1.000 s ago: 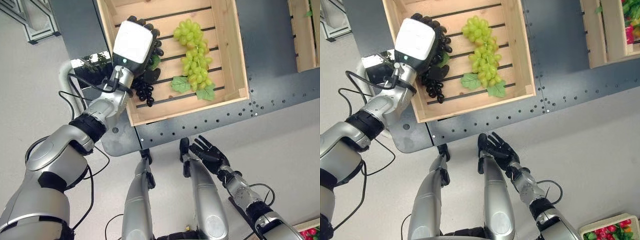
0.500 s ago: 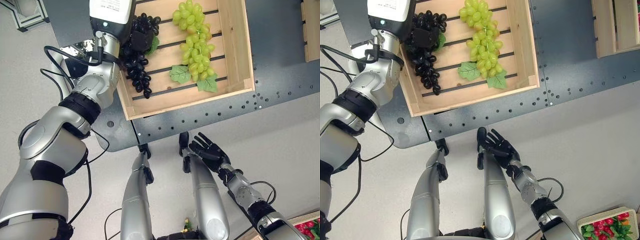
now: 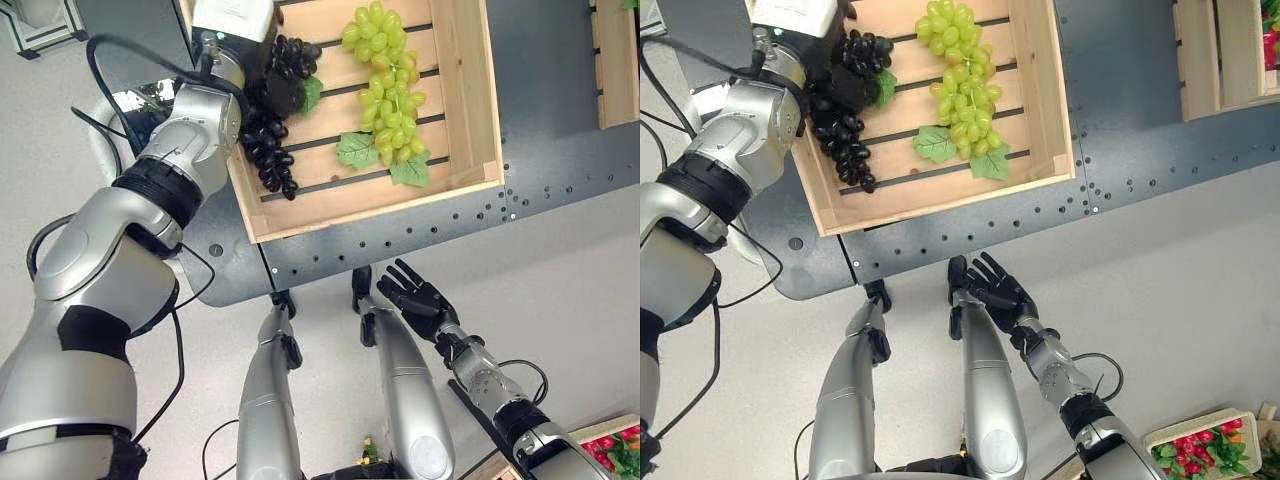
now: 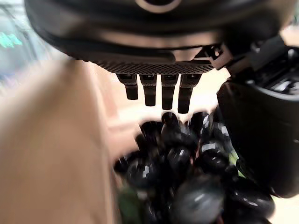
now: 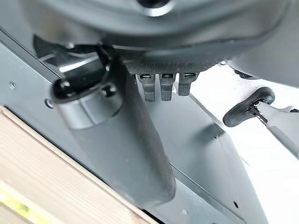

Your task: Pick up the fruits from the basket on one side to the basket on the other side

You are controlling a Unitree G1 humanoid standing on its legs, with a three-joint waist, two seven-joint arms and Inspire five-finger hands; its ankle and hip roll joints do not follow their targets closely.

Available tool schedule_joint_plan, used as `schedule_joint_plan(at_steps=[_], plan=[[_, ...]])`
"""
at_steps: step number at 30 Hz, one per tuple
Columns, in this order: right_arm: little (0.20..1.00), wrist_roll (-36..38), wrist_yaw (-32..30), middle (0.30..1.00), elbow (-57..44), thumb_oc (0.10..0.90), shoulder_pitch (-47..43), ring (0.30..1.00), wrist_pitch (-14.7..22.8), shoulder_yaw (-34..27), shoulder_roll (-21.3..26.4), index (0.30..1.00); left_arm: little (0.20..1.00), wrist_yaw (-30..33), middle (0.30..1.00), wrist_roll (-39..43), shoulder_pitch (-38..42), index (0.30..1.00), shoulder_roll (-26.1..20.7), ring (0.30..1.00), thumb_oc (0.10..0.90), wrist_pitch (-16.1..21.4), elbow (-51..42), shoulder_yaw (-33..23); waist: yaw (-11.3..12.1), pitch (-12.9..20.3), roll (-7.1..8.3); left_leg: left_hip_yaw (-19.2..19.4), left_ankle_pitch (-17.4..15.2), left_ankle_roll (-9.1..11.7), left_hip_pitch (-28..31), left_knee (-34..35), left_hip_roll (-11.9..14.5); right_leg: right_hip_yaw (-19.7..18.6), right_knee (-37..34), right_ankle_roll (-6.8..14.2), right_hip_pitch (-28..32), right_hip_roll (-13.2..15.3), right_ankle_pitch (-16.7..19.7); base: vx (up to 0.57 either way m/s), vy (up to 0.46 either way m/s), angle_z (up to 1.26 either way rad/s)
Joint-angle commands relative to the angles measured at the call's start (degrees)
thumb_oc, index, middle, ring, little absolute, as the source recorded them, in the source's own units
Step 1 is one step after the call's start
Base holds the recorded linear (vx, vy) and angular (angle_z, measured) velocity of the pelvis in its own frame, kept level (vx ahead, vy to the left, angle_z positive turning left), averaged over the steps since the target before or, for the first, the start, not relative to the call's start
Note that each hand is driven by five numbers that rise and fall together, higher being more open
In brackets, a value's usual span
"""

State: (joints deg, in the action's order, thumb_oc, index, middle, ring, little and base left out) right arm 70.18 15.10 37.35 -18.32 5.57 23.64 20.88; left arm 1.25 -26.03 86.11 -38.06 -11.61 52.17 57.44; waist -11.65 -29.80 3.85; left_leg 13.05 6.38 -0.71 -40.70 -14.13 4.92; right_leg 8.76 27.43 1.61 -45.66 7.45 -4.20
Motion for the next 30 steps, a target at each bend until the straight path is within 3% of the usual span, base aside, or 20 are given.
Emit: schedule_joint_plan(at_steps=[1,4,9,15,18,23,24,30], plan=[[0.9,1.75,2.89,0.9,-3.38,0.8,1.89,0.9,3.3,-1.03,0.59,0.9,0.9,-14.52,0.9,3.16,-8.78,0.9,1.29,0.9,0.8,-0.54,1.08,-1.62,-0.03,0.01,0.1,2.46,-10.43,2.45,2.04,-8.15,1.75,-0.23,-5.39,2.46,4.38,-0.85,1.33,0.0,0.0,0.0],[0.9,2.55,3.19,0.9,-2.75,0.8,2.45,0.9,2.65,-1.08,0.5,0.9,0.9,-18.11,0.9,0.18,-9.62,0.9,2.03,0.9,0.8,1.75,0.18,-0.92,-0.05,0.01,-0.14,2.31,-11.36,2.75,5.18,-7.77,1.76,-0.05,-5.69,2.99,7.64,-0.69,0.38,0.0,0.0,0.0],[0.9,3.31,4.24,0.9,-1.23,0.8,2.3,0.9,1.95,-1.69,1.0,0.9,0.9,-25.97,0.9,-11.29,-7.46,0.9,1.07,0.9,0.8,6.71,-2.85,3.01,-0.04,0.01,-0.61,2.28,-11.48,2.7,7.47,-7.21,1.74,0.09,-6.76,3.18,10.09,-0.4,0.68,0.0,0.0,0.0],[0.9,4.82,3.82,0.9,-0.67,0.8,0.62,0.9,2.53,-1.85,1.72,0.9,0.9,-40.29,0.9,-14.88,-4.79,0.9,0.92,0.9,0.8,1.61,-4.91,6.12,-0.24,0.01,-1.18,2.65,-10.45,2.31,6.52,-6.87,1.39,0.45,-7.83,2.77,9.47,-0.13,1.84,-0.03,-0.015,-0.01],[0.9,5.65,3.38,0.9,-0.39,0.8,0.41,0.9,2.54,-1.81,2.07,0.9,0.9,-44.36,0.9,-16.51,-4.8,0.9,0.71,0.9,0.8,0.52,-3.99,6.86,-0.39,0.01,-1.25,2.94,-10.33,2.4,6.24,-6.64,1.53,0.41,-8.24,2.72,9.14,-0.13,2.05,-0.01,-0.002,-0.01],[0.9,7.76,4.91,0.9,0.67,0.8,0.7,0.9,2.73,-2.25,2.32,0.9,0.9,-41.96,0.9,-16.26,-5.09,0.9,0.72,0.9,0.8,2.28,-3.36,8.06,-0.68,0.01,-1.18,3.44,-10.16,2.5,6.1,-6.07,1.75,0.13,-8.74,2.69,8.88,-0.39,2.17,-0.03,-0.006,-0.05],[0.9,8.21,5.37,0.9,0.88,0.8,0.66,0.9,3.08,-2.24,2.29,0.9,0.3,-40.06,0.3,-16.75,-5.23,0.3,0.82,0.3,0.4,3.76,-3.29,8.19,-0.67,0.01,-1.09,3.51,-10.15,2.55,5.95,-6.1,1.85,0.17,-8.76,2.69,8.76,-0.41,2.15,-0.03,-0.017,-0.04],[0.9,10.2,7.0,0.9,1.05,0.8,0.5,0.9,4.44,-2.4,1.85,0.9,0.3,-36.71,0.3,-23.11,-5.17,0.3,0.53,0.3,0.4,7.62,-3.73,9.0,-0.46,0.01,-0.76,3.5,-9.88,2.65,5.57,-5.76,1.94,0.54,-9.46,2.67,8.66,-0.52,2.44,0.0,0.0,0.0]])
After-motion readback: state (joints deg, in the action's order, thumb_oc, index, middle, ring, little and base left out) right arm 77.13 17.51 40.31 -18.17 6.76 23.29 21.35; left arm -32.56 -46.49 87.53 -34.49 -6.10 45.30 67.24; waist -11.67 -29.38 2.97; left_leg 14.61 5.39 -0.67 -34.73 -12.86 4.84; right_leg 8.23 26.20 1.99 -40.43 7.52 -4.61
